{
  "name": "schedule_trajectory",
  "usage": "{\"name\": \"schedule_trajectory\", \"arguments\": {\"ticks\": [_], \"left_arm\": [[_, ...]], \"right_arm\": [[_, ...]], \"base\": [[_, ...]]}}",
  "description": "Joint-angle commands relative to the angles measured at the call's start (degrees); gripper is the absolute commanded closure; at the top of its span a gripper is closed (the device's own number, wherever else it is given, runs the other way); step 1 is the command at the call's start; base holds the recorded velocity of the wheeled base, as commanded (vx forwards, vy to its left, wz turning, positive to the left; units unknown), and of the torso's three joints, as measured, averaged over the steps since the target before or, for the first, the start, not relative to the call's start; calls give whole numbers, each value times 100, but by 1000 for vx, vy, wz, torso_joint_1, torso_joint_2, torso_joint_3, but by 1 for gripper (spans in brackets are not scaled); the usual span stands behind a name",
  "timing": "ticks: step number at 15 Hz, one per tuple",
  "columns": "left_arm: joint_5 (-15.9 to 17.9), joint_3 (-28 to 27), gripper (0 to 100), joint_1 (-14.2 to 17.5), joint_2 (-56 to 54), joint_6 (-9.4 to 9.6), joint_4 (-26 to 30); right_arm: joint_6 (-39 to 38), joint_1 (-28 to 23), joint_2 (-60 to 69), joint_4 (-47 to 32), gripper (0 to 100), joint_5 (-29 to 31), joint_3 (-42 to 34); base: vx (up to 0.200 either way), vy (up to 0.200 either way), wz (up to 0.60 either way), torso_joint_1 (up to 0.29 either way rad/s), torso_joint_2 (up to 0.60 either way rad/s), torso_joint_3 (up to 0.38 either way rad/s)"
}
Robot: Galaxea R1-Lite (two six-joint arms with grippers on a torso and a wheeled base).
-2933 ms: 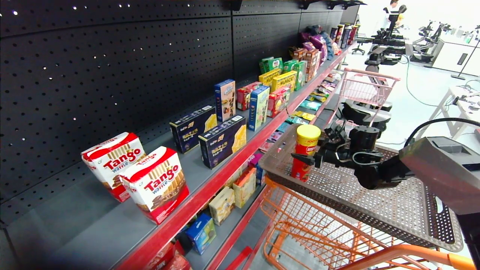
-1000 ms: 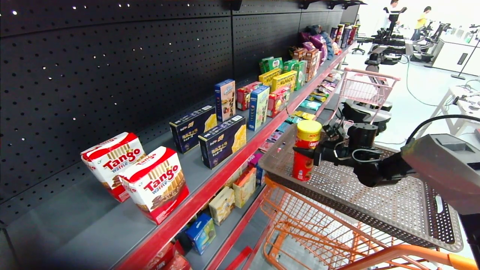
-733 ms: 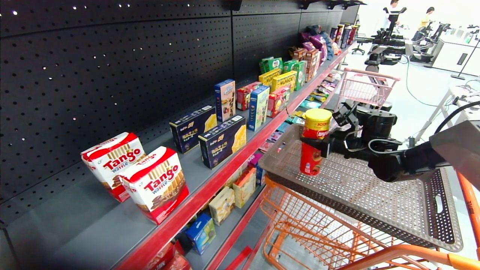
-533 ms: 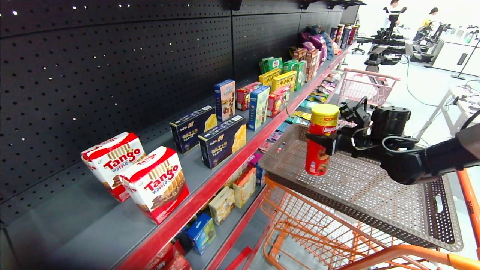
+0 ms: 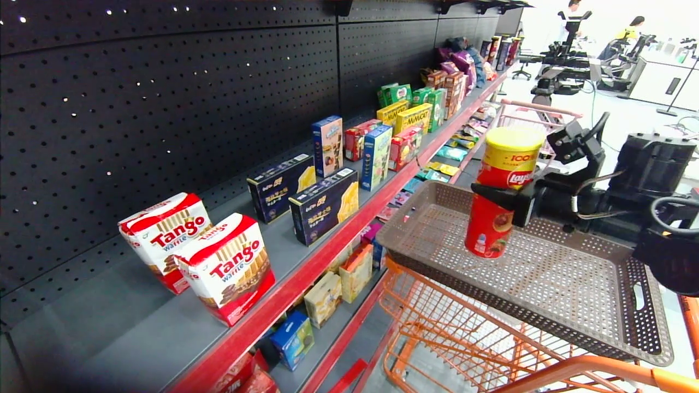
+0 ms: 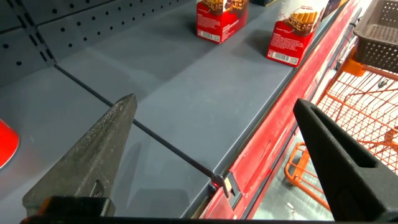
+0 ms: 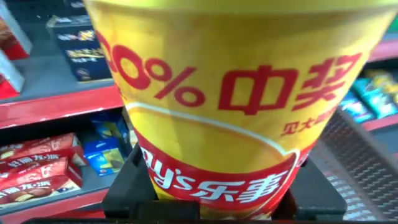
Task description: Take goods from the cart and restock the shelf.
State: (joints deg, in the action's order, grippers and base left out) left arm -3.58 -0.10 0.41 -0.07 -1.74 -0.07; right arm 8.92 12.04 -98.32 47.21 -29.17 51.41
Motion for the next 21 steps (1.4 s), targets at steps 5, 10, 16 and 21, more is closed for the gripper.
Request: {"name": "schedule_trajectory", "arguments": {"ticks": [5,10,16,21], "left_arm": [[-2,1,0,2,7,-1,-1],[-2,1,0,2,7,-1,-1],[-2,1,0,2,7,-1,-1],[-2,1,0,2,7,-1,-1]], "right_arm": [[294,-229,1456,-151,100,368,-1115],[-339,255,1763,-424,100,2302,-1107],[-321,351,1922,-406,100,2434,-1265],[-136,404,1948,-591,100,1335,-1194]], "base": [[0,0,0,0,0,0],[0,0,0,0,0,0],[0,0,0,0,0,0],[0,0,0,0,0,0]]}}
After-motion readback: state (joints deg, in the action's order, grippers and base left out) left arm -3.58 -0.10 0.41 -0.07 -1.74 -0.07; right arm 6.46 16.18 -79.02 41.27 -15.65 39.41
